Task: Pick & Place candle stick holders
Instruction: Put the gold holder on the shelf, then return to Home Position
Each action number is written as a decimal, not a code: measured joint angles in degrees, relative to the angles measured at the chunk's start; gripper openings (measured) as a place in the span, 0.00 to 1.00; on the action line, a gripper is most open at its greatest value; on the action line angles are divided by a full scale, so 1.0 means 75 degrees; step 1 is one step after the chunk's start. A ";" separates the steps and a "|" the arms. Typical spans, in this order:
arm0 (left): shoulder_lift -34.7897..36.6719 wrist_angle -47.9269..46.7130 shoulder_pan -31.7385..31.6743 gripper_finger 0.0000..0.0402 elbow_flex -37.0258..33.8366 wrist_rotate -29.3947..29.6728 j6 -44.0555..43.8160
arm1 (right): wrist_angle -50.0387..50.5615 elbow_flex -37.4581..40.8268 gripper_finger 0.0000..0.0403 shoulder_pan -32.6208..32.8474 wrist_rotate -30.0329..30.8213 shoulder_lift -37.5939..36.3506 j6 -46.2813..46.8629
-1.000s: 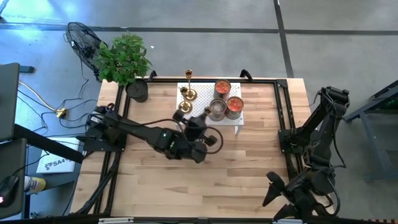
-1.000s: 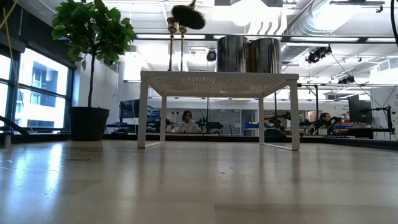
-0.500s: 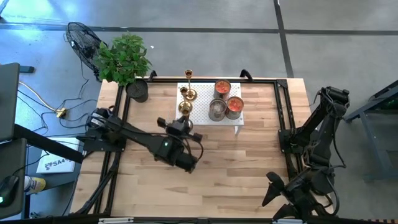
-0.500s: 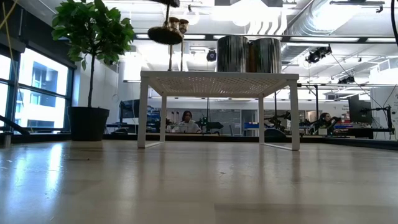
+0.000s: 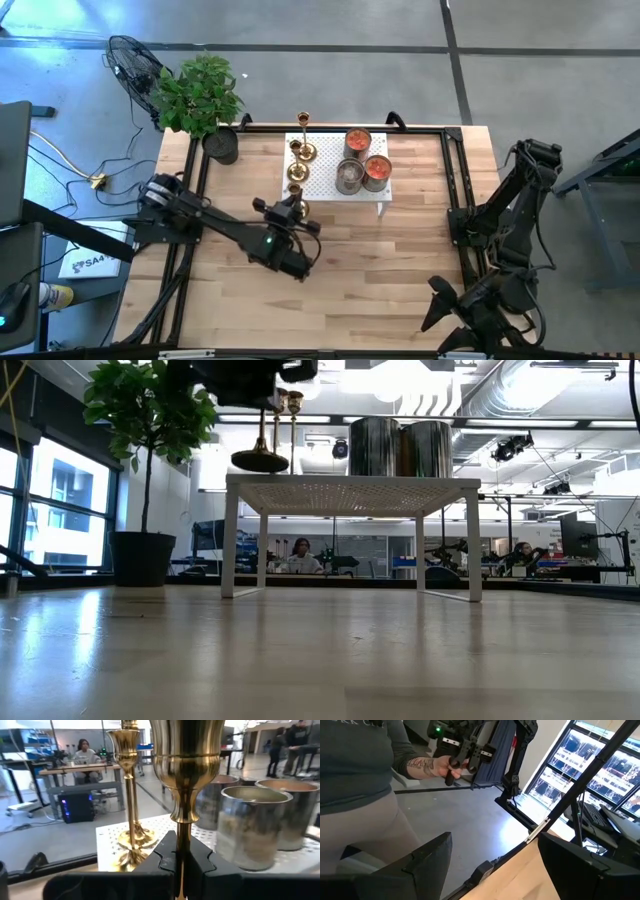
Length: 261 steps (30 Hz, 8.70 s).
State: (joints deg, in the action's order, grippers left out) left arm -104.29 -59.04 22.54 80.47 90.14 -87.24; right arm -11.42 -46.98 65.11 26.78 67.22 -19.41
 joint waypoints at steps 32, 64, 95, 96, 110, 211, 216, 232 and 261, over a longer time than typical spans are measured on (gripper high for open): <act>0.0000 0.0549 -0.1162 0.01 0.0020 -0.0229 0.0461 | 0.0294 0.0000 0.72 -0.0838 -0.0655 0.0000 0.0197; 0.0009 0.4641 -0.1853 0.07 0.0023 -0.1625 0.5085 | 0.0408 0.0000 0.72 -0.0835 -0.0657 0.0001 0.0414; 0.0000 0.5472 -0.1740 0.07 0.0017 -0.2008 0.6686 | 0.0469 0.0000 0.72 -0.0832 -0.0658 0.0000 0.0415; 0.0000 0.5644 -0.1753 0.07 0.0017 -0.2072 0.6919 | 0.0469 0.0000 0.72 -0.0832 -0.0658 0.0000 0.0415; 0.0000 0.6484 -0.1757 0.07 0.0017 -0.1745 0.8200 | 0.0526 -0.0003 0.72 -0.0829 -0.0861 0.0000 0.0635; 0.0087 0.5625 0.2359 0.59 0.0017 -0.2840 0.9534 | 0.0018 -0.0003 0.72 -0.0829 -0.1110 0.0000 0.1248; 0.0143 0.5735 0.3139 0.59 0.0020 -0.1485 0.9691 | -0.0314 -0.0009 0.72 -0.0829 -0.0773 -0.0006 0.1140; 0.0128 0.6097 0.3396 0.59 0.0017 -0.3514 0.9863 | -0.0977 -0.0009 0.72 -0.1654 -0.0358 -0.0006 0.0484; 0.0945 0.4024 0.3696 0.01 0.5938 0.0002 1.7365 | 0.3925 -0.4854 0.02 0.0344 0.5532 -0.1265 -0.1974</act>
State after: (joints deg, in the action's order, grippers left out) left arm -97.20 -28.86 50.26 125.00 90.15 43.00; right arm 18.02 -83.39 67.69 68.27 57.73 -34.21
